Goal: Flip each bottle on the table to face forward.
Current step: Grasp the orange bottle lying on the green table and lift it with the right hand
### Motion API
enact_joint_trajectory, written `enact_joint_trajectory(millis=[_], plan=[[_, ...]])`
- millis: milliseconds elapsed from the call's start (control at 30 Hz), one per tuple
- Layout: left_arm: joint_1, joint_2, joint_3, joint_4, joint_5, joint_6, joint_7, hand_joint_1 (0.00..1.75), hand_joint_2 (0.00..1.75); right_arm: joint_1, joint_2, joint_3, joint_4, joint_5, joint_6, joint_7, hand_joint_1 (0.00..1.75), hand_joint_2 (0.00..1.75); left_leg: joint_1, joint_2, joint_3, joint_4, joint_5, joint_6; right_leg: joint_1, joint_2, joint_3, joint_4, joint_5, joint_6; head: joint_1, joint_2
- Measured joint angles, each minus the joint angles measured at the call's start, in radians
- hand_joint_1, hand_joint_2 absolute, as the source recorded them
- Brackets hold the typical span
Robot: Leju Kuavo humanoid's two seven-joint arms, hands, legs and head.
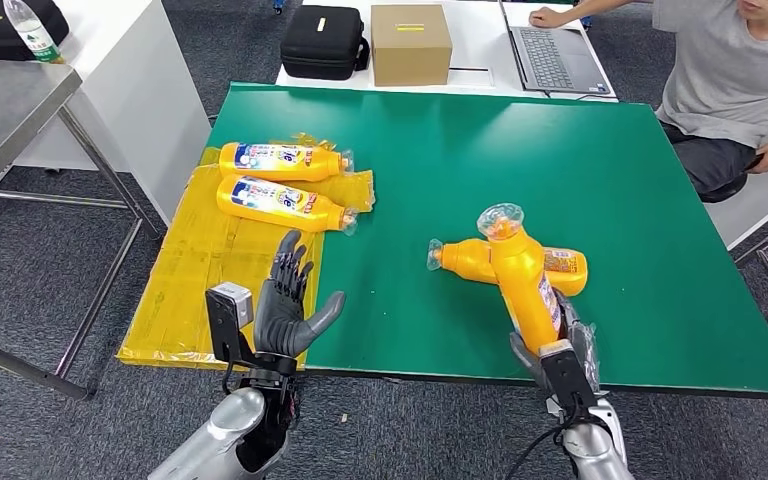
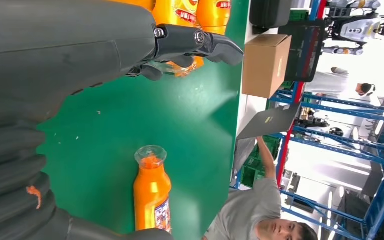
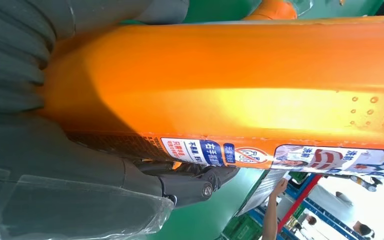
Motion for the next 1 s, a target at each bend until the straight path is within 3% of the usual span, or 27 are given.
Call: enact_joint_trajectory(millis=[167,500,800,1000], plan=[[-0.003,-0.001,-0.008,0.012,0.000,-0.005,0.002,0.00,1.75,0.004,0.002,0.023,-0.008,-0.012,-0.054,-0.029,1.75,1.75,0.000,0.000,0.000,0.000,0.000,0.000,0.000,0.000,0.000,0.000,0.000,0.000,0.000,0.000],[-0.053,-0.018,-0.076,0.060,0.008,-0.039,0.044,0.00,1.75,0.013,-0.001,0.126,-0.079,0.081,-0.335,-0.086,1.75,1.75,0.000,0.000,0.000,0.000,0.000,0.000,0.000,0.000,0.000,0.000,0.000,0.000,0.000,0.000],[-0.061,-0.022,-0.092,0.079,0.020,-0.046,0.056,0.00,1.75,0.013,-0.006,0.159,-0.095,0.104,-0.344,-0.090,1.75,1.75,0.000,0.000,-0.001,0.000,0.000,0.000,0.000,0.000,-0.001,0.000,0.000,0.000,0.000,0.000],[-0.074,-0.028,-0.111,0.096,0.046,-0.063,0.089,0.00,1.75,0.014,0.023,0.130,-0.120,0.315,-0.344,-0.105,1.75,1.75,0.000,0.000,-0.001,0.000,0.000,0.000,0.000,0.000,-0.001,0.000,0.000,0.000,0.000,0.000]])
